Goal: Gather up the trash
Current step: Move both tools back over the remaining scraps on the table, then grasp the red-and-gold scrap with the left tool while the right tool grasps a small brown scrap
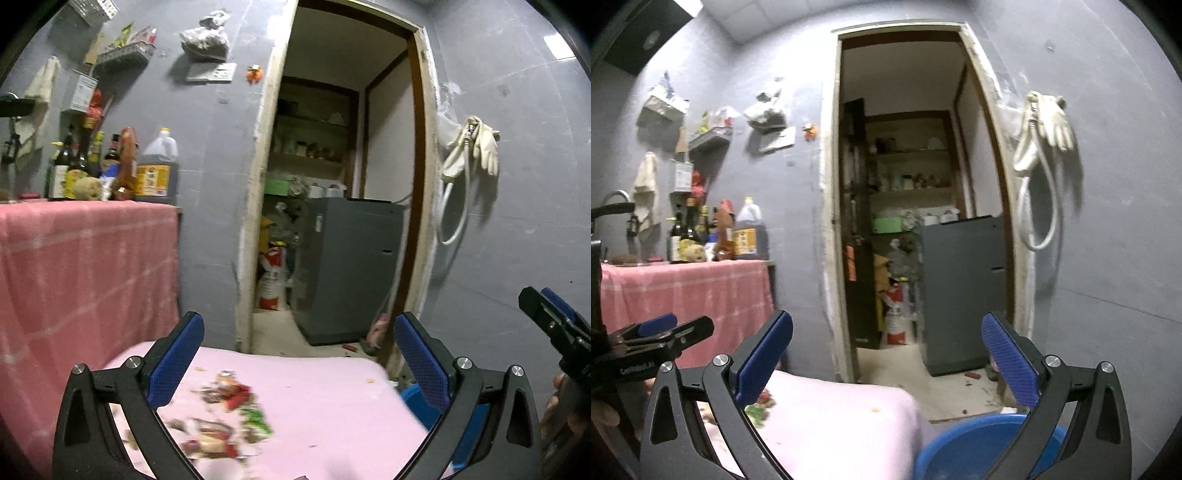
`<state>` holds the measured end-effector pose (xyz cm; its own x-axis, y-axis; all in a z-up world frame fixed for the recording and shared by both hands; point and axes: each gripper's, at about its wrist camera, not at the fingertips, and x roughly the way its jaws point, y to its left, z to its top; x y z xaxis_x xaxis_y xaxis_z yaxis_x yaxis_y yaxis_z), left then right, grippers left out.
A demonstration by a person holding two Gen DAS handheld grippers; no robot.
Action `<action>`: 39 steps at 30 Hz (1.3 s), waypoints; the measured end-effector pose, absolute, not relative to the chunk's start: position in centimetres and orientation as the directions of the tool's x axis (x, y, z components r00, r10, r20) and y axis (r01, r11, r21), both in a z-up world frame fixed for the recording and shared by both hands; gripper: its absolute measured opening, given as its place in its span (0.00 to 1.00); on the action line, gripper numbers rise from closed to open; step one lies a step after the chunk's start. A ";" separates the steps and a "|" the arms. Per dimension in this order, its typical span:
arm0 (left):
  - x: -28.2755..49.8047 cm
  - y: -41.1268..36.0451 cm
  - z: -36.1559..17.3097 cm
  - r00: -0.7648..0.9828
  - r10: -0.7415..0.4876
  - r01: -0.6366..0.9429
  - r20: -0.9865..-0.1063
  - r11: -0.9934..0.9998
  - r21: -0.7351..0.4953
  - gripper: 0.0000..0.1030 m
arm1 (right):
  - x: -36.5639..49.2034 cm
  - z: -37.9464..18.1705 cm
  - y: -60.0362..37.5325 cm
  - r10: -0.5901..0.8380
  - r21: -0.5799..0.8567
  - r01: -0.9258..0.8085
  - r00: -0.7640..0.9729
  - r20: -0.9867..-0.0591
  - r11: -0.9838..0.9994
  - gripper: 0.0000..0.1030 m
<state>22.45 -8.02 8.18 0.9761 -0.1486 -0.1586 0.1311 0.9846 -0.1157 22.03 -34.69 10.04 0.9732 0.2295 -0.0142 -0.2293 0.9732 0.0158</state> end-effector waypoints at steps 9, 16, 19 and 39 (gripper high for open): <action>21.1 -2.5 7.0 0.984 -0.043 0.024 -0.172 0.994 -0.109 0.98 | 22.2 9.6 -29.8 0.297 -0.035 -0.298 0.954 -0.036 0.954 1.00; 20.7 0.8 4.1 0.970 0.005 -0.029 -0.241 0.995 -0.094 0.98 | 23.5 8.2 -27.4 0.349 -0.040 -0.355 0.932 -0.100 0.934 1.00; 20.9 1.7 2.7 0.960 0.012 -0.043 -0.281 0.994 -0.103 0.98 | 24.1 7.4 -26.8 0.370 -0.027 -0.377 0.919 -0.136 0.926 1.00; 24.0 1.9 -2.3 0.856 -0.106 0.053 -0.506 0.991 -0.119 0.98 | 28.5 1.9 -23.3 0.365 -0.062 -0.419 0.846 -0.389 0.906 1.00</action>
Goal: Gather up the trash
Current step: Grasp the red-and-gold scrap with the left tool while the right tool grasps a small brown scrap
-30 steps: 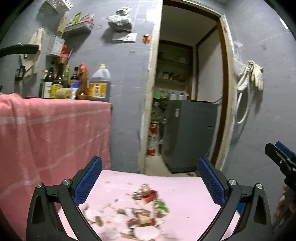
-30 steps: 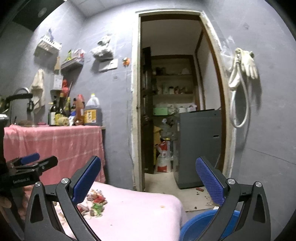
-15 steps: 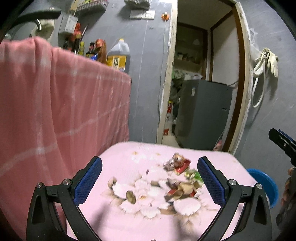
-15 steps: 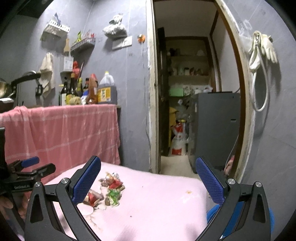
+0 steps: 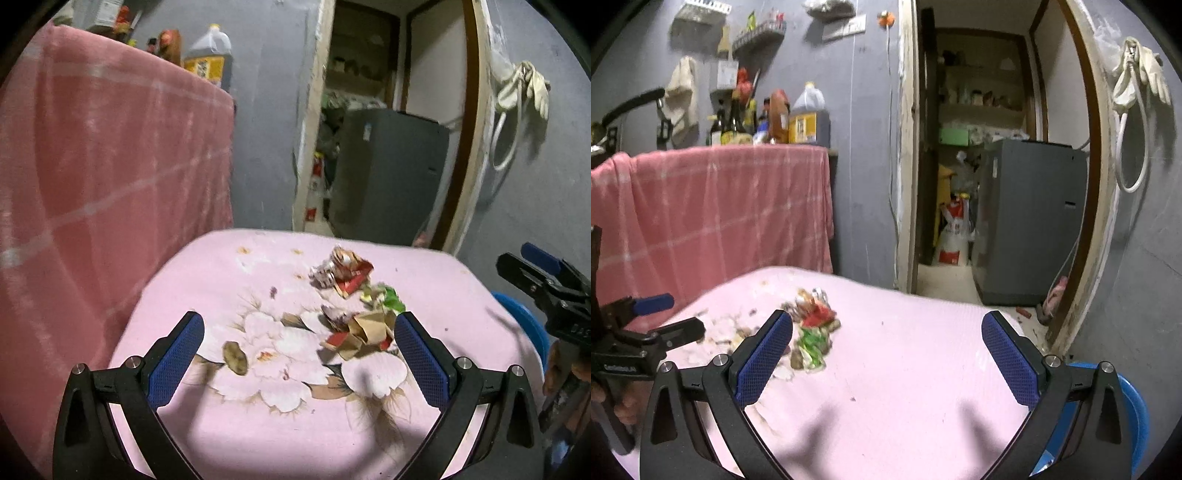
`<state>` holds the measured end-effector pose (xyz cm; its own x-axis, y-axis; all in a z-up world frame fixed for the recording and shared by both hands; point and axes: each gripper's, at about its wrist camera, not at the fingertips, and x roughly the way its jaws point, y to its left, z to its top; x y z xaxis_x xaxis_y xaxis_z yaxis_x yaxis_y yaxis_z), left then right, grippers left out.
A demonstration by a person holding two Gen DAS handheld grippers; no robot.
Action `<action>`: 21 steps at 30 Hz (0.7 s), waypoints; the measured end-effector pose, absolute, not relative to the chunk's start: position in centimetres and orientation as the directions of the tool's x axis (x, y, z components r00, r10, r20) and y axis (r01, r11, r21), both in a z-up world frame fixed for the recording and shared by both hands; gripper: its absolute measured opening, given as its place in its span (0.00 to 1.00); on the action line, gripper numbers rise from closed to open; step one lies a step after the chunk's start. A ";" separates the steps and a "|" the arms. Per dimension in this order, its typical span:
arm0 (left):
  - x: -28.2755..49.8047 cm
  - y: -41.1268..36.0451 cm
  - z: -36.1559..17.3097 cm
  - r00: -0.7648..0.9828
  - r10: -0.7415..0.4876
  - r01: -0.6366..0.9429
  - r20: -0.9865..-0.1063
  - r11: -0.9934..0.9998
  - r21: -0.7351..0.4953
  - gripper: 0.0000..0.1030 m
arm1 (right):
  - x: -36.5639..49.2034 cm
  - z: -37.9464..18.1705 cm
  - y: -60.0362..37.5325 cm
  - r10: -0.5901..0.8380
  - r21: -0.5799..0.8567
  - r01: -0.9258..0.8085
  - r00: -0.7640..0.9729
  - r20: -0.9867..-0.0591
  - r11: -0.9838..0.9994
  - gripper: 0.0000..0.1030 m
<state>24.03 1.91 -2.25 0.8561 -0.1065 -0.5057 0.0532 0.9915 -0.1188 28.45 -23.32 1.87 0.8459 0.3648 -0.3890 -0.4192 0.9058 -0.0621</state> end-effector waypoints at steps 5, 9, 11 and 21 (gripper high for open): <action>25.3 1.3 -2.9 0.813 -0.150 0.098 -0.563 0.988 -0.121 0.98 | 29.5 0.7 -23.1 0.346 -0.060 -0.416 0.821 -0.455 0.907 1.00; 26.4 1.3 -3.3 0.777 -0.212 0.132 -0.592 0.976 -0.176 0.97 | 30.6 -0.4 -23.3 0.341 -0.024 -0.411 0.786 -0.515 0.911 1.00; 26.6 1.4 -3.2 0.772 -0.236 0.141 -0.591 0.969 -0.203 0.97 | 31.2 -0.9 -23.4 0.336 -0.007 -0.404 0.769 -0.544 0.915 1.00; 27.8 0.6 -3.3 0.709 -0.330 0.201 -0.623 0.942 -0.270 0.55 | 31.8 -1.6 -23.7 0.358 0.032 -0.420 0.730 -0.582 0.907 1.00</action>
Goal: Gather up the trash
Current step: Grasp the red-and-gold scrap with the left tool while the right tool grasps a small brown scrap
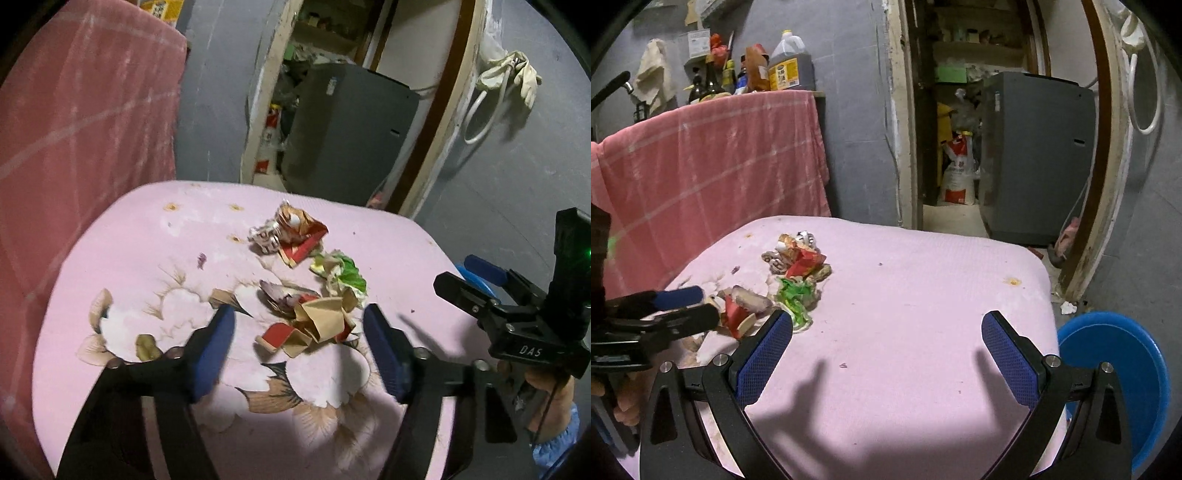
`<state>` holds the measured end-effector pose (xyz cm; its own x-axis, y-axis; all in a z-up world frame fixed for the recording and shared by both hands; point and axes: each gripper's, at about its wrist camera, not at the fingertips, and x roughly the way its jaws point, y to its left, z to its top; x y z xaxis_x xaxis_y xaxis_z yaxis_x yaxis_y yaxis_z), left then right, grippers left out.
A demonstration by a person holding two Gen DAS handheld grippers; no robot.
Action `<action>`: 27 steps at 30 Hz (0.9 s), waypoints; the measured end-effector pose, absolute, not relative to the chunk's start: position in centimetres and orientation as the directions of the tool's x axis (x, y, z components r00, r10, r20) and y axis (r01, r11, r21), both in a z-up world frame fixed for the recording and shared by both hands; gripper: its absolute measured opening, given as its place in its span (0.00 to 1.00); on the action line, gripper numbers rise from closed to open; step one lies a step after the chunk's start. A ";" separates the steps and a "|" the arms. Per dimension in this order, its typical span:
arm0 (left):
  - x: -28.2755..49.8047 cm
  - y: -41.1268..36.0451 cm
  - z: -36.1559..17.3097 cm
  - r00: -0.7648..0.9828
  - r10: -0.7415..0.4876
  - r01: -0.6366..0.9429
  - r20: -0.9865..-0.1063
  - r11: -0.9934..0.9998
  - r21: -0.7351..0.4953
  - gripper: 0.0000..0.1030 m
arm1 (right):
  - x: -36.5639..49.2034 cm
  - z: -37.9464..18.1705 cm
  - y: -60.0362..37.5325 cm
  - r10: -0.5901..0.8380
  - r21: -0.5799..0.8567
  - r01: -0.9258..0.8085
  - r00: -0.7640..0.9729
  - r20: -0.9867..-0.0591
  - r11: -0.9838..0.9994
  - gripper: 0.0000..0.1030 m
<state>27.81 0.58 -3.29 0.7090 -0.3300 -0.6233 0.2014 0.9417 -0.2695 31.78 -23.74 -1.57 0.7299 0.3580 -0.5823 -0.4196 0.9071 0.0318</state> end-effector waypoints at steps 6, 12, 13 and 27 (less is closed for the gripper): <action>28.0 0.3 -3.5 0.691 -0.341 0.208 -0.637 0.938 -0.277 0.37 | 32.2 -1.9 -23.2 0.391 0.062 -0.449 0.695 -0.603 0.892 1.00; 28.0 0.3 -3.6 0.686 -0.356 0.212 -0.635 0.932 -0.294 0.23 | 32.2 -2.1 -22.7 0.420 0.086 -0.471 0.673 -0.609 0.878 0.96; 27.9 0.4 -3.5 0.689 -0.359 0.213 -0.630 0.931 -0.297 0.22 | 32.2 -2.1 -22.5 0.432 0.094 -0.480 0.665 -0.609 0.872 0.92; 26.6 3.5 -3.3 0.728 -0.302 0.110 -0.616 0.938 -0.330 0.20 | 31.4 -3.2 -17.9 0.484 0.043 -0.623 0.561 -0.672 0.781 0.50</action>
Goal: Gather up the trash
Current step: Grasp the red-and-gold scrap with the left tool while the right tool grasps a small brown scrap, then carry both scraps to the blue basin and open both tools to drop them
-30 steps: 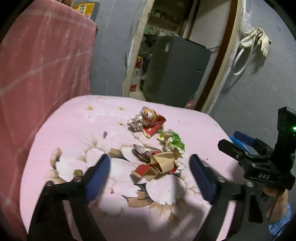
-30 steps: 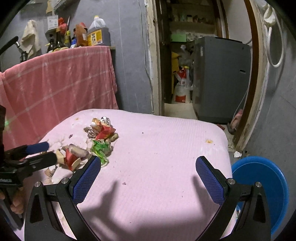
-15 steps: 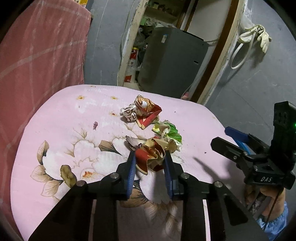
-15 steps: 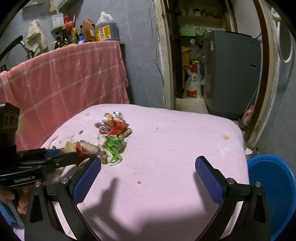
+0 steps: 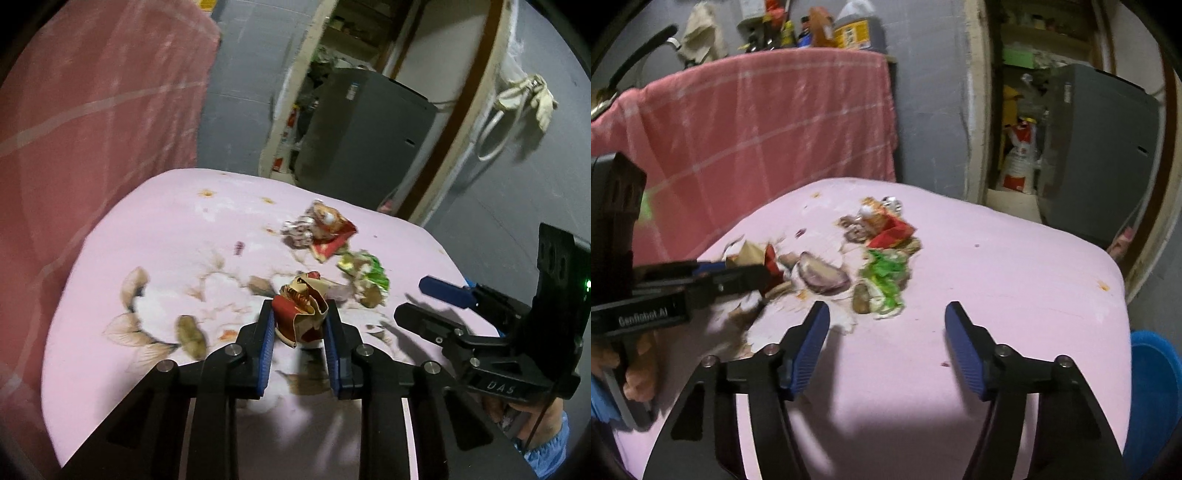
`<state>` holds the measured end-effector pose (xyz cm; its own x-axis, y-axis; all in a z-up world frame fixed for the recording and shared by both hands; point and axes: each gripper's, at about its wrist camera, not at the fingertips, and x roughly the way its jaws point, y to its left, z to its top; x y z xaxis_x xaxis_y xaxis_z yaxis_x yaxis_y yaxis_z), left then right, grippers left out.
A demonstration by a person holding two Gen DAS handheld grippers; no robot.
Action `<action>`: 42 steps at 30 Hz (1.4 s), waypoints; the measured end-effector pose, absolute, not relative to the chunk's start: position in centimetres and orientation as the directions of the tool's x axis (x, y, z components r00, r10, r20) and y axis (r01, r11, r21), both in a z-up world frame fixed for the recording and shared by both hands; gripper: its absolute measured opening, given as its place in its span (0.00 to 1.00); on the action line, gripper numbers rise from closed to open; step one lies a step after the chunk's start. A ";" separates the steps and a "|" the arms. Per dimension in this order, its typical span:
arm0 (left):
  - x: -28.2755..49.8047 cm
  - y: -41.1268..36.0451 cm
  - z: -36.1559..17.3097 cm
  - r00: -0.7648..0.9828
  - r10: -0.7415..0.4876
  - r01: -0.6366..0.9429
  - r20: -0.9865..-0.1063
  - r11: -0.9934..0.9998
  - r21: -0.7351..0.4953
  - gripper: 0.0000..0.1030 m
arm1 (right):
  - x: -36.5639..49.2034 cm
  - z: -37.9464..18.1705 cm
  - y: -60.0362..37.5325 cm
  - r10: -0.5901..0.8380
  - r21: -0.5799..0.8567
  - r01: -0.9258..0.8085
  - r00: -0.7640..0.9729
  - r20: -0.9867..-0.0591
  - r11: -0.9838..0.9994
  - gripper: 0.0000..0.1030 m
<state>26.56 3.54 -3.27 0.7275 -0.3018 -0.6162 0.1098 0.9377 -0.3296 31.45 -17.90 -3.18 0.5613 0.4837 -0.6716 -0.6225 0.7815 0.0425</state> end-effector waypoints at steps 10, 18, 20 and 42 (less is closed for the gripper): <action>26.3 5.7 -3.9 0.728 -0.316 0.062 -0.608 0.914 -0.400 0.20 | 31.8 -4.1 -14.1 0.430 -0.049 -0.666 0.534 -0.728 0.744 0.24; 26.5 6.0 -4.1 0.719 -0.326 0.056 -0.613 0.907 -0.417 0.20 | 32.9 -4.7 -14.3 0.403 -0.034 -0.642 0.520 -0.753 0.766 0.14; 26.6 6.0 -4.1 0.718 -0.325 0.055 -0.615 0.908 -0.416 0.20 | 32.9 -4.7 -14.3 0.405 -0.036 -0.643 0.523 -0.751 0.765 0.13; 24.4 1.7 -0.8 0.801 -0.317 0.156 -0.508 0.929 -0.335 0.19 | 28.9 -0.7 -18.7 0.537 0.035 -0.608 0.672 -0.510 0.793 0.11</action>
<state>24.44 1.69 -0.78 0.8007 -0.3169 -0.5084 0.1555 0.9295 -0.3345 28.89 -18.70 -0.66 0.6716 0.5374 -0.5100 -0.6083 0.7930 0.0345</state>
